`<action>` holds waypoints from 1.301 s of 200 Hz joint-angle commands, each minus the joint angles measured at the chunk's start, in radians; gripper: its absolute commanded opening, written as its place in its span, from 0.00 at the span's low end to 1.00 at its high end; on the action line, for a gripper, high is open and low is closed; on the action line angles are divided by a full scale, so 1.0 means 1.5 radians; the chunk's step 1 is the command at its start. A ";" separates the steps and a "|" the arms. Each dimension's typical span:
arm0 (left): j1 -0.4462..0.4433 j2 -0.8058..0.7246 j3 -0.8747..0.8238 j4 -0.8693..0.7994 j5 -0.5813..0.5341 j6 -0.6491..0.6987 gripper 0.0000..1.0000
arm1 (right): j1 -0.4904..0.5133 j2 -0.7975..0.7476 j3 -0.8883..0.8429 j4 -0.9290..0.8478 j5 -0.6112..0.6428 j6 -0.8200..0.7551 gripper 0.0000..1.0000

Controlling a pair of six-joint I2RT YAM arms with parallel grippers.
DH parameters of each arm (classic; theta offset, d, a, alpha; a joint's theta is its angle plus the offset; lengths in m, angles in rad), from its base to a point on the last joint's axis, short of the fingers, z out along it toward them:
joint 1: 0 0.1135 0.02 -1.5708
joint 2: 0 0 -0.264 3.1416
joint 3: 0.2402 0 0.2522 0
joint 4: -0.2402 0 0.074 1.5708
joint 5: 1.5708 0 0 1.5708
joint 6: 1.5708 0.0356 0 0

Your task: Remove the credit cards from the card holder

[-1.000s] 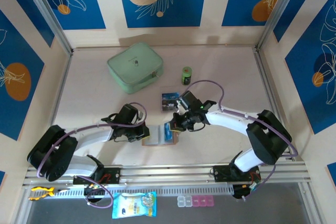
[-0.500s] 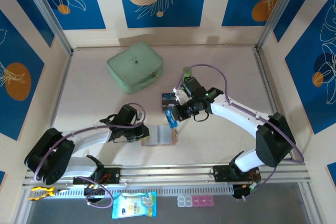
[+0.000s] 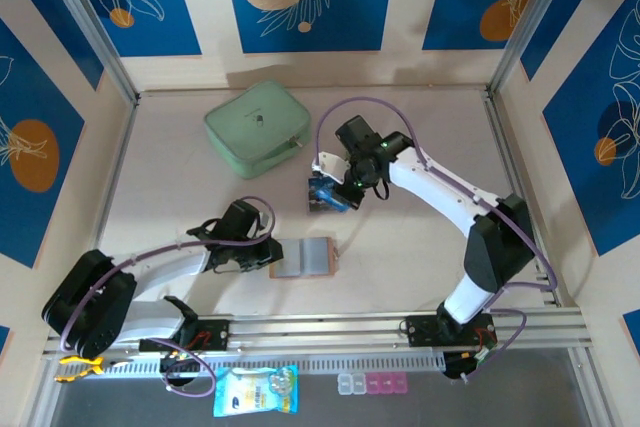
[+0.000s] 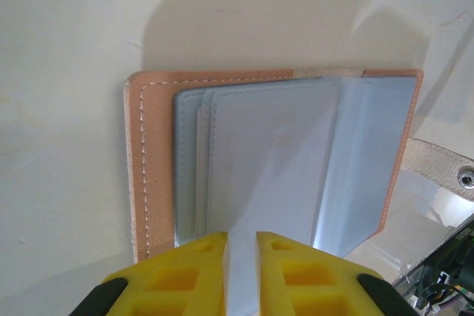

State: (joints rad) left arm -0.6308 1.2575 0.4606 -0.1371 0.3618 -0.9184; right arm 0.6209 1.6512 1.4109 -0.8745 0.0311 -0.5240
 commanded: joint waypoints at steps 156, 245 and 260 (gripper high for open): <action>0.001 -0.001 0.014 -0.011 -0.011 0.005 0.18 | -0.049 0.265 0.289 -0.120 0.008 -0.253 0.00; 0.005 0.020 0.013 0.003 -0.006 0.008 0.19 | -0.047 0.264 0.282 -0.102 0.025 -0.221 0.19; 0.006 0.022 0.013 0.006 -0.006 0.009 0.19 | -0.044 0.244 0.267 -0.090 0.023 -0.198 0.20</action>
State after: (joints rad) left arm -0.6285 1.2778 0.4660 -0.1360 0.3580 -0.9150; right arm 0.5510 2.0533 1.8107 -1.0183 0.0765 -0.8715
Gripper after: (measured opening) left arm 0.188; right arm 0.195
